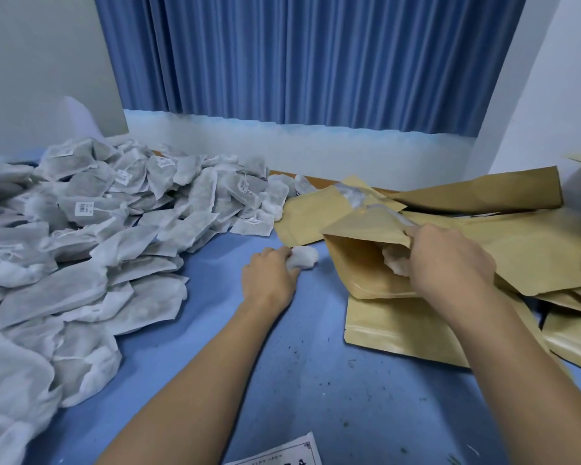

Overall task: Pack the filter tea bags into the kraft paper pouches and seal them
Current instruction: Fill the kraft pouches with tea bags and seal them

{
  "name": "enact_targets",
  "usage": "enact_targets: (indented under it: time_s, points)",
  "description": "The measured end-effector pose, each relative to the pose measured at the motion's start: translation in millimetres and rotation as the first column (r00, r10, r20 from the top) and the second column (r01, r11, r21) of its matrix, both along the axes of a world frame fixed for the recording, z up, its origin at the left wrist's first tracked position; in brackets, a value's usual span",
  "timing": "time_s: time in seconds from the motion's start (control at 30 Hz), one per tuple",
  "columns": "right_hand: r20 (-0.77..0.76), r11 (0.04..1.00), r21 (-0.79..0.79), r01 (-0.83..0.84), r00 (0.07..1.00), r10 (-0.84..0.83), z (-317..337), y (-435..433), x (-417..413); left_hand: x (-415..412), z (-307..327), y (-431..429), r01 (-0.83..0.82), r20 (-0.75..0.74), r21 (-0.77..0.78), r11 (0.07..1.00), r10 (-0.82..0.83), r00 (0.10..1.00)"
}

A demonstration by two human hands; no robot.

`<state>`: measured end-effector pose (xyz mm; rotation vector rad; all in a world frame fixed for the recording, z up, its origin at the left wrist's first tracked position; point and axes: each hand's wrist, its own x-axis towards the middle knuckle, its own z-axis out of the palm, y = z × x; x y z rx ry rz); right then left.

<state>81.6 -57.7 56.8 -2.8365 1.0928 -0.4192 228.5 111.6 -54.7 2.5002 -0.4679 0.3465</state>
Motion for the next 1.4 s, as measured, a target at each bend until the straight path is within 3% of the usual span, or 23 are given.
enact_targets:
  time_s: [0.1,0.17,0.23,0.37,0.47,0.57,0.63,0.67,0.73,0.8,0.87,0.93,0.97,1.03,1.1,1.17,1.23,1.3,1.33,1.4]
  points:
    - [0.004,1.000,0.010,0.002,1.000,-0.002,2,-1,-1,-36,8,-12,0.020,0.196,-0.430,0.903,0.072,0.978]
    - [-0.010,1.000,0.026,0.010,1.000,-0.010,5,-1,-2,-62,13,-16,0.239,0.448,-0.550,0.800,0.042,0.893]
    - [-0.029,0.998,0.054,0.024,0.999,-0.022,10,-2,-5,-78,17,-18,0.459,0.652,-0.460,0.760,-0.061,0.755]
    - [0.019,0.993,0.097,0.062,0.998,-0.064,22,-5,-12,-99,32,-28,0.601,0.834,-0.235,0.764,-0.159,0.529]
    - [0.065,0.995,0.066,0.071,0.995,-0.075,23,-10,-15,-114,37,-37,0.675,0.906,-0.050,0.736,-0.251,0.342]
    - [0.057,0.997,0.041,0.070,0.996,-0.073,20,-13,-14,-126,36,-41,0.691,0.920,0.018,0.722,-0.282,0.271]
    - [0.038,0.998,0.047,0.050,0.998,-0.052,18,-12,-13,-132,36,-40,0.685,0.886,0.027,0.728,-0.335,0.320]
    - [0.029,0.998,0.052,0.039,0.999,-0.040,18,-10,-13,-134,39,-41,0.646,0.830,0.032,0.763,-0.380,0.408]
    - [0.031,0.998,0.059,0.004,1.000,-0.006,19,-4,-13,-129,49,-49,0.476,0.568,0.025,0.879,-0.404,0.717]
    - [0.022,0.997,0.048,-0.067,0.998,0.066,18,5,-10,-108,67,-63,0.375,0.269,0.042,0.926,-0.372,0.888]
    - [-0.026,0.991,0.008,-0.136,0.990,0.136,13,17,-9,-82,78,-74,0.381,0.053,-0.089,0.920,-0.378,0.924]
    - [-0.016,0.983,-0.025,-0.181,0.983,0.180,8,29,-8,-62,74,-77,0.464,-0.140,-0.043,0.885,-0.465,0.874]
    - [-0.005,0.981,-0.039,-0.189,0.982,0.189,4,34,-8,-58,73,-79,0.516,-0.161,-0.008,0.856,-0.511,0.845]
    - [-0.008,0.980,-0.077,-0.185,0.983,0.185,-4,42,-10,-72,70,-75,0.553,-0.132,0.139,0.821,-0.539,0.832]
    - [-0.013,0.977,-0.112,-0.179,0.984,0.178,-13,47,-12,-87,49,-62,0.514,-0.006,0.059,0.856,-0.514,0.858]
    - [0.007,0.974,-0.148,-0.172,0.985,0.175,-21,49,-13,-99,36,-36,0.449,0.086,0.089,0.889,-0.456,0.886]
    - [0.029,0.974,-0.160,-0.159,0.986,0.165,-24,51,-11,-101,31,-1,0.355,0.276,0.119,0.927,-0.374,0.885]
    - [0.018,0.981,-0.130,-0.142,0.989,0.145,-23,56,-6,-96,35,38,0.286,0.551,-0.072,0.956,-0.201,0.810]
    - [0.014,0.983,-0.117,-0.139,0.990,0.142,-22,60,-4,-91,39,58,0.218,0.648,-0.209,0.953,-0.032,0.761]
    - [0.021,0.982,-0.110,-0.150,0.988,0.153,-21,71,2,-76,44,90,-0.020,0.647,-0.328,0.945,0.240,0.724]
